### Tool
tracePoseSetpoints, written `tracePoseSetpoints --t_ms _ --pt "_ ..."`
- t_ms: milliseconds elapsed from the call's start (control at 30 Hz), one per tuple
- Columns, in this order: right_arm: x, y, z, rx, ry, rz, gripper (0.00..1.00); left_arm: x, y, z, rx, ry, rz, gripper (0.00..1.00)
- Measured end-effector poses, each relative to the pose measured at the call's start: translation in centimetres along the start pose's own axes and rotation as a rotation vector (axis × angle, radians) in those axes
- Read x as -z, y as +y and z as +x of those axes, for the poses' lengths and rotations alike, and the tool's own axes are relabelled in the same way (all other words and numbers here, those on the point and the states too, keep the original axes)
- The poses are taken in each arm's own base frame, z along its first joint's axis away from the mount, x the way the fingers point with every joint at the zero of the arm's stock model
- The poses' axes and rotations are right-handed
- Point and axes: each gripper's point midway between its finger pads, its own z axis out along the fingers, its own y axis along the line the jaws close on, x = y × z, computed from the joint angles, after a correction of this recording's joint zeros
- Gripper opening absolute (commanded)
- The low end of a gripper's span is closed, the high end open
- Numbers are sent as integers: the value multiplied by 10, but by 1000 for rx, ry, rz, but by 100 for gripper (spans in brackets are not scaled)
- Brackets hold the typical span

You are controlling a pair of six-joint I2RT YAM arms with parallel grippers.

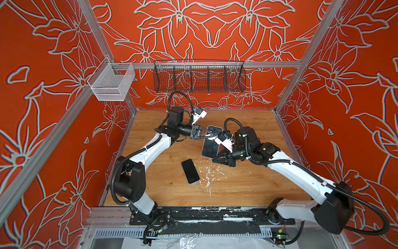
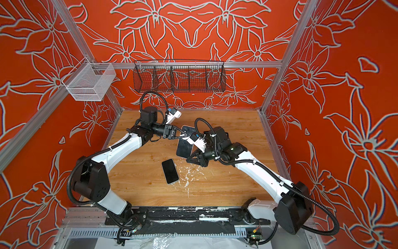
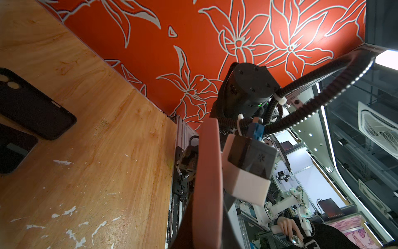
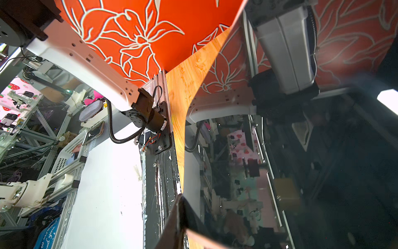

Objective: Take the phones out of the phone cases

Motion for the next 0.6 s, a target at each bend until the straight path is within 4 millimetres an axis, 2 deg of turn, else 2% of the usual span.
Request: tracePoseSetpoints --t_ms 433,600 --pt "4 0 -1 14 -4 26 1 -9 13 -6 80 68 122 0" --pt "1 1 4 54 15 36 1 -13 31 -14 173 61 128 0"
